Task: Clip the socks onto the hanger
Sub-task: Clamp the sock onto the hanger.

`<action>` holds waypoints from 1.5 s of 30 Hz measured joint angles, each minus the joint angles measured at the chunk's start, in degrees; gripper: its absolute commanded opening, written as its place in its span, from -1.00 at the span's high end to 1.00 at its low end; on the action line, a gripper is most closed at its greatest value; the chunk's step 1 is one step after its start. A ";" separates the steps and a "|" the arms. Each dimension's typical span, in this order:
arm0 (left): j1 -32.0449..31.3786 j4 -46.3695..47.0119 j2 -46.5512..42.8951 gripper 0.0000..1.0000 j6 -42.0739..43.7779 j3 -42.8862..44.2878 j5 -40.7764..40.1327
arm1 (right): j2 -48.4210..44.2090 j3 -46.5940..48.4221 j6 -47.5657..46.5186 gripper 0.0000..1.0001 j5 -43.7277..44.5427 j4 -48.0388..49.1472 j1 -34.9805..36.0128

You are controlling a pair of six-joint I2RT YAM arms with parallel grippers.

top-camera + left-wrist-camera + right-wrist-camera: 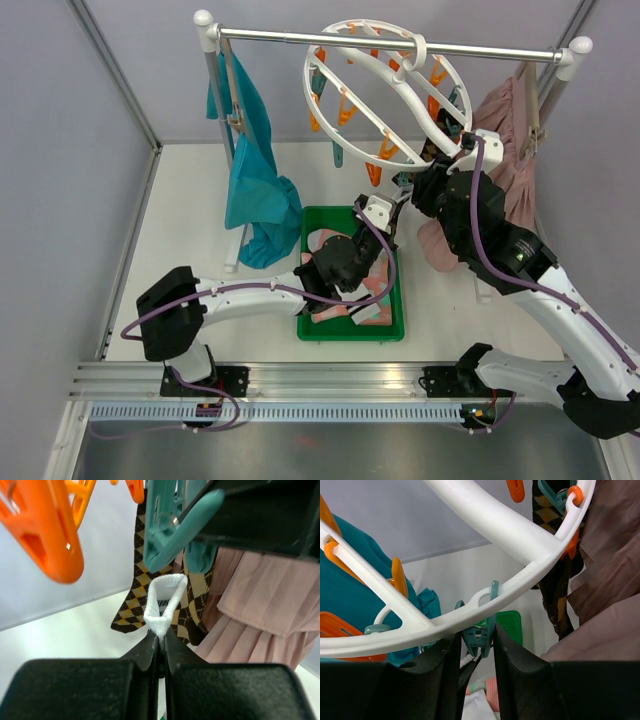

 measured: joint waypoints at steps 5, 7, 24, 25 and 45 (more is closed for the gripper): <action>-0.66 0.74 0.15 0.95 0.72 1.62 -0.63 | 0.11 -0.31 0.37 0.99 0.46 0.04 0.00; -0.83 1.07 0.15 0.95 0.98 2.16 -0.66 | 0.11 -0.42 0.39 0.99 0.79 0.04 0.00; -1.51 1.66 1.38 0.95 1.90 2.75 -0.63 | 0.02 -0.42 0.79 1.00 2.38 0.04 0.02; -1.51 1.66 1.73 0.95 1.95 2.97 -0.63 | -0.07 -0.42 0.79 0.99 2.43 0.04 0.02; -2.38 1.09 2.99 0.95 2.54 4.22 -0.52 | -0.44 -0.44 0.81 1.00 3.06 0.04 0.00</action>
